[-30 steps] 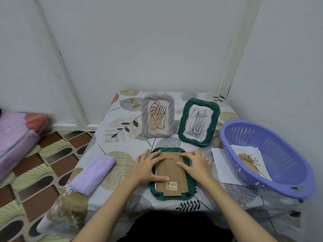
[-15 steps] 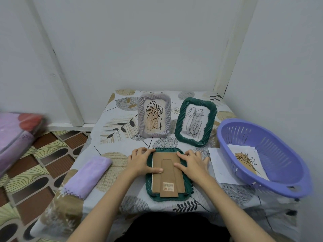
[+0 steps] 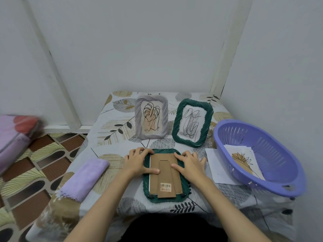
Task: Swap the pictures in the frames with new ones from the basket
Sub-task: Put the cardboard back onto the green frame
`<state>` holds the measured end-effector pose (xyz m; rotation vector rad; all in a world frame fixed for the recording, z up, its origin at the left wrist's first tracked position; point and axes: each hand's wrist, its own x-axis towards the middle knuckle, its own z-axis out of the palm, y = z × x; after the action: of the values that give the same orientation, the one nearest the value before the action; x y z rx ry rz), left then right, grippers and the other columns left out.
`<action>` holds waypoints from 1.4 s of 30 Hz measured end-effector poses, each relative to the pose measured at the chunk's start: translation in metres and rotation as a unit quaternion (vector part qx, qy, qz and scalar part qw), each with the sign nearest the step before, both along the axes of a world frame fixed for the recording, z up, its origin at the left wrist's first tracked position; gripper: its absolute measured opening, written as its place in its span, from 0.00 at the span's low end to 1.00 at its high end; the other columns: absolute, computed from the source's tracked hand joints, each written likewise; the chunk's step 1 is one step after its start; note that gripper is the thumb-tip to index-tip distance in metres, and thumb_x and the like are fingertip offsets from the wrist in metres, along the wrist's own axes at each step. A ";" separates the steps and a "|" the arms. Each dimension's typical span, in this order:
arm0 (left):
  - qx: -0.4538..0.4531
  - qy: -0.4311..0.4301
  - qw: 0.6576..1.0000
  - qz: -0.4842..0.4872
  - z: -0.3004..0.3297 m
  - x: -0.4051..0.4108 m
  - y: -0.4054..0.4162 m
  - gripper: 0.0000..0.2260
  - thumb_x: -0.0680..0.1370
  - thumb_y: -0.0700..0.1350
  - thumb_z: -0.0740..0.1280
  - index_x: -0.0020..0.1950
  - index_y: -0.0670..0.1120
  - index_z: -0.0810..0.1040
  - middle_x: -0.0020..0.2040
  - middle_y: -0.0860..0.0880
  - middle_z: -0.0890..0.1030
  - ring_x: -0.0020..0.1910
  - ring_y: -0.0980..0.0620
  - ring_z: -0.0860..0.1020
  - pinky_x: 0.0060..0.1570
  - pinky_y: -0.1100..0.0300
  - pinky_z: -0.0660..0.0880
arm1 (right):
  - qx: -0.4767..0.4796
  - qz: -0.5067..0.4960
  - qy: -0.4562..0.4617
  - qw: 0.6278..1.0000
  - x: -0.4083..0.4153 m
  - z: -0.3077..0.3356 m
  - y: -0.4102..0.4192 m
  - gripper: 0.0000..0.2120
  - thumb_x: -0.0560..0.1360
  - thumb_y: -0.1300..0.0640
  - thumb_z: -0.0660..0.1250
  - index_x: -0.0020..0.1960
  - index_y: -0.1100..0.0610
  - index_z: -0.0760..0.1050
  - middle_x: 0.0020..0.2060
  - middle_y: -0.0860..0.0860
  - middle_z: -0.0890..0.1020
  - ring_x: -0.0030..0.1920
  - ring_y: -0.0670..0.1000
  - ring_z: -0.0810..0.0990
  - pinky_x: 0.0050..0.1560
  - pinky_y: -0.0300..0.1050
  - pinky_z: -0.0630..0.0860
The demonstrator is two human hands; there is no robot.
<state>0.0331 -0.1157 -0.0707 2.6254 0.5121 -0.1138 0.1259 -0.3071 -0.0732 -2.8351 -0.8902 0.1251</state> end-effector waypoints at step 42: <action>0.042 -0.079 0.995 -0.039 -0.022 -0.048 -0.058 0.54 0.48 0.84 0.41 0.69 0.62 0.61 0.75 0.58 0.55 0.75 0.50 0.47 0.71 0.45 0.47 | 0.187 0.036 0.029 0.981 -0.053 -0.016 -0.057 0.26 0.61 0.29 0.51 0.49 0.36 0.78 0.56 0.32 0.74 0.59 0.45 0.66 0.49 0.44 0.53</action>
<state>-0.0145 -0.1733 -0.0929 2.7080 0.3666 0.0915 0.0725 -0.3636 -0.0888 -2.4416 -0.8964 0.0426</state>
